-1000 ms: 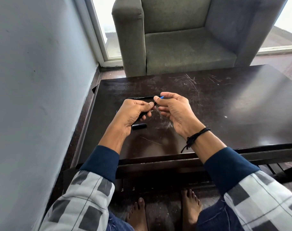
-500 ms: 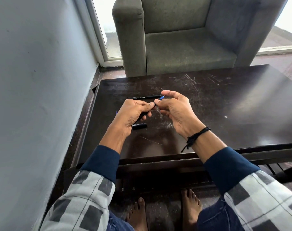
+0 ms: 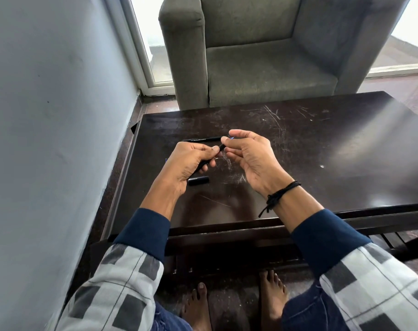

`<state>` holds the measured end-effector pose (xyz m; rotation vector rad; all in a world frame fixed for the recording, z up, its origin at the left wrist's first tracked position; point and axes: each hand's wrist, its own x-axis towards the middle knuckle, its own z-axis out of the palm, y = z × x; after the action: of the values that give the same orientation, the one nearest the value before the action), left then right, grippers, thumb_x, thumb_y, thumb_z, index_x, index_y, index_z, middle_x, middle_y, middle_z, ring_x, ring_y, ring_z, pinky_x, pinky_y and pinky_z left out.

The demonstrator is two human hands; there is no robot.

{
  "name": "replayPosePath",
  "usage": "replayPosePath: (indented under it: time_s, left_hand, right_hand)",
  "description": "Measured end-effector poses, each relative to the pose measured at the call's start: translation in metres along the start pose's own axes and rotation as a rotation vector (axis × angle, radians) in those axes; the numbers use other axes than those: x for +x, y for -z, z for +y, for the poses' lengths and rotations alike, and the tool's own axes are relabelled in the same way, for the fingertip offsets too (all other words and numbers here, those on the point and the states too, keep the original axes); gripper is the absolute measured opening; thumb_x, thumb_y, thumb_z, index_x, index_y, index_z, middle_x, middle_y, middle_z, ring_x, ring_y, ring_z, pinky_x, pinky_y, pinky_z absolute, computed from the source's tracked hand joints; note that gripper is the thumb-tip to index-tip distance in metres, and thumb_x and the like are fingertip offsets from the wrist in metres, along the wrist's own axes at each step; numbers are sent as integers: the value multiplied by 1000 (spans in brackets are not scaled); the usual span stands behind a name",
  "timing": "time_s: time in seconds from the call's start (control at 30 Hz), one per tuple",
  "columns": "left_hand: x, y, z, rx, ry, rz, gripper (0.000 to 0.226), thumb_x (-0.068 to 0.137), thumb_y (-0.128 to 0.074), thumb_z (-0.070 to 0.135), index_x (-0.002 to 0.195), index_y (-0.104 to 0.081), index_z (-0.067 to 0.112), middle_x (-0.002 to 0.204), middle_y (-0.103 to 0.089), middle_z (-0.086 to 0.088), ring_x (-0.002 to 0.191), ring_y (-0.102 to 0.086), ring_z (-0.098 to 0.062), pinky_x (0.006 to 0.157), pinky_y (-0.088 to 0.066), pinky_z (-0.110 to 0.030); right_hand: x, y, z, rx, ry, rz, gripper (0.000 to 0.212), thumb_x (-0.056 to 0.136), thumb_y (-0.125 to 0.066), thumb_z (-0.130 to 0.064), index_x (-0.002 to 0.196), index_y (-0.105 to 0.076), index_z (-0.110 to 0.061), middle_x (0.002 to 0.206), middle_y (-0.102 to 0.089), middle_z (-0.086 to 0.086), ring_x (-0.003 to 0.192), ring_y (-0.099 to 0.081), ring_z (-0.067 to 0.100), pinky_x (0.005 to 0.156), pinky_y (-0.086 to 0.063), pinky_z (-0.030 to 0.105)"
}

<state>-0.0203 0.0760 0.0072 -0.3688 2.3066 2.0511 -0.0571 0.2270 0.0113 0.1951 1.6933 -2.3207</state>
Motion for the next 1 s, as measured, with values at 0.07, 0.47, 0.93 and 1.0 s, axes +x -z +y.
replayPosePath:
  time_s: [0.07,0.47,0.93,1.0]
  left_hand:
    - [0,-1,0,-2,1,-3,18,91,-71,19,93,-78,2,65,-65,-3,52,-51,-6,51,-44,-15]
    - [0,-1,0,6,3,4,16,91,-72,18,89,-78,4,63,-65,-3,52,-51,-7,52,-45,-16]
    - [0,-1,-1,5,10,2,16,90,-73,19,91,-79,4,65,-66,-4,55,-52,-8,54,-45,-18]
    - [1,0,-1,4,5,0,17,91,-72,19,91,-79,3,66,-65,-5,54,-51,-7,52,-45,-16]
  right_hand:
    - [-1,-1,1,-6,8,11,29,81,-81,-6,107,-68,-6,91,-71,7,73,-68,14,77,-59,25]
    - [0,0,3,-70,34,27,23,84,-77,-2,106,-69,-2,87,-69,7,76,-69,16,81,-60,28]
    - [1,1,1,-83,35,17,24,85,-73,5,107,-68,-4,94,-68,11,73,-71,13,73,-57,22]
    - [1,1,0,-57,22,7,26,84,-77,-1,107,-68,-6,96,-69,12,78,-70,16,75,-58,23]
